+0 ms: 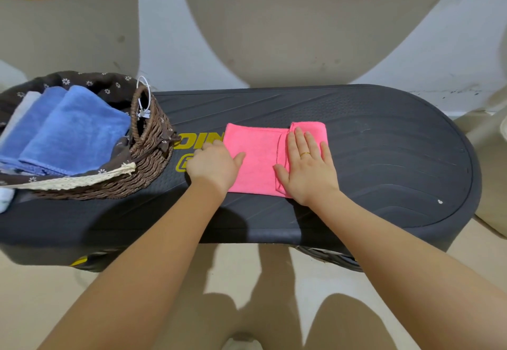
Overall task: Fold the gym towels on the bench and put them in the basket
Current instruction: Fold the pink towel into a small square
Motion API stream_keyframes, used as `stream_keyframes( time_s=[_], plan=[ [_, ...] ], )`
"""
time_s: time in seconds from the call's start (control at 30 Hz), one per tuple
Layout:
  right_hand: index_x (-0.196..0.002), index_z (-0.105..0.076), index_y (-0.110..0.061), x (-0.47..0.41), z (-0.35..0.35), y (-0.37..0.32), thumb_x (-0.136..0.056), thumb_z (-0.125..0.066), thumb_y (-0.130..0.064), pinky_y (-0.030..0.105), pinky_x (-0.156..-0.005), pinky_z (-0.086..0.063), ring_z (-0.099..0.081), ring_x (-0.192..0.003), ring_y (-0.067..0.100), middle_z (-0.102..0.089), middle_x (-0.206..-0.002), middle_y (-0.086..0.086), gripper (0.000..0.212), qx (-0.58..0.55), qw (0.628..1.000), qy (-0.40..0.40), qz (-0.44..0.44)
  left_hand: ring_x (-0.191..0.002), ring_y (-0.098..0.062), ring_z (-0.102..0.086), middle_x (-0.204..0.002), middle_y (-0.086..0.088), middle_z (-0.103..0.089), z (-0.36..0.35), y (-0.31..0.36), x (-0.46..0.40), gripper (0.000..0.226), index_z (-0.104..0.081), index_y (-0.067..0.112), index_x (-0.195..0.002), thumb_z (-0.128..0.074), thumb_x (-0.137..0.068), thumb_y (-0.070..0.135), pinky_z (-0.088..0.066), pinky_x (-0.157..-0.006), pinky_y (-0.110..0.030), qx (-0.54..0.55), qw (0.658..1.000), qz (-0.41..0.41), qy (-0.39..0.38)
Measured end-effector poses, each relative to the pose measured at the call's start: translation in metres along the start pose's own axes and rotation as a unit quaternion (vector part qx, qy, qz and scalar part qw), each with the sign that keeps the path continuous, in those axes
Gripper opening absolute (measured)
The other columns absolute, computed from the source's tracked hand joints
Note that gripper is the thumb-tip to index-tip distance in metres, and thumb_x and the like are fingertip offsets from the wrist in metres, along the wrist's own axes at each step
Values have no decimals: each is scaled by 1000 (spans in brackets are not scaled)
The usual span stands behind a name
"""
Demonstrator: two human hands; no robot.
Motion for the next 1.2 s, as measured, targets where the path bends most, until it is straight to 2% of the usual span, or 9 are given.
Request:
stream_keyframes(
  time_s=[0.17,0.3,0.43,0.53,0.67,0.77,0.87,1.07,1.2],
  plan=[
    [-149,7,-10,0,-2,0,-96,-22,-51,43,-118,5,8,-147,23,7,-159,6,73,-4,1000,0,-8,-118,-35,-49,-126,-18,-54,-1,-8,-2,57,-43,2,-126,-46,-92,47,-42,-86,-40,60,997,25,-33],
    [-149,8,-10,-2,0,0,-96,-23,-51,44,-118,5,9,-147,23,9,-159,6,74,-8,1000,-8,-9,-89,-30,-55,-100,-15,-59,-1,-2,-3,30,-56,1,-103,-59,-86,26,-38,-69,-31,283,951,32,-119],
    [-149,7,-9,-2,1,0,-95,-29,-50,44,-118,3,9,-147,23,9,-159,6,77,-33,999,-29,-4,-64,-15,-44,-66,4,-48,26,29,10,23,-43,17,-64,-57,-82,11,-28,-51,-28,360,931,-53,-44],
    [-149,-13,-8,-9,4,8,-96,-35,-41,45,-119,-2,-6,-146,21,-9,-158,9,66,-145,988,-47,21,-67,-15,-46,-68,8,-48,38,59,21,18,-44,17,-70,-57,-82,13,-23,-51,-27,361,927,-100,-11],
    [-120,-58,-1,-11,23,42,-93,-38,-9,36,-102,-38,-53,-112,22,-59,-126,14,35,-575,816,11,-56,-87,-27,-57,-90,-8,-64,27,87,30,9,-48,15,-82,-56,-83,14,-31,-63,-31,338,932,-130,-2],
    [-95,-66,1,-9,29,58,-97,-37,-20,27,-80,-44,-56,-83,14,-65,-91,6,36,-657,747,15,-101,-94,-31,-57,-97,-10,-65,14,106,37,5,-52,14,-88,-53,-83,13,-39,-69,-33,321,936,-141,0],
    [-63,-43,-12,-13,34,64,-95,-46,-30,31,-65,-31,-35,-68,19,-38,-66,5,36,-633,765,18,-120,-100,-29,-57,-108,-7,-63,1,128,46,21,-53,12,-107,-50,-87,15,-42,-74,-34,266,947,-183,-9],
    [-59,-34,-15,-29,41,74,-85,-61,-24,25,-48,-27,-41,-65,20,-40,-60,-2,38,-370,919,48,-126,-82,-27,-59,-88,-5,-64,-5,133,52,18,-49,11,-99,-41,-96,27,-44,-67,-37,284,923,-260,-2],
    [-60,-30,-17,-36,30,82,-90,-56,-27,31,-52,-25,-42,-74,24,-38,-62,-3,40,-321,936,62,-131,-81,-24,-51,-90,0,-50,-2,120,43,17,-52,8,-108,-44,-94,14,-40,-71,-33,329,907,-264,24]
  ],
)
Point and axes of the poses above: each hand's wrist, its own x-axis away from the middle knuckle, its own z-axis out of the back of the hand, y = z × x, the point moved 5 cm from there along -x, towards the middle knuckle
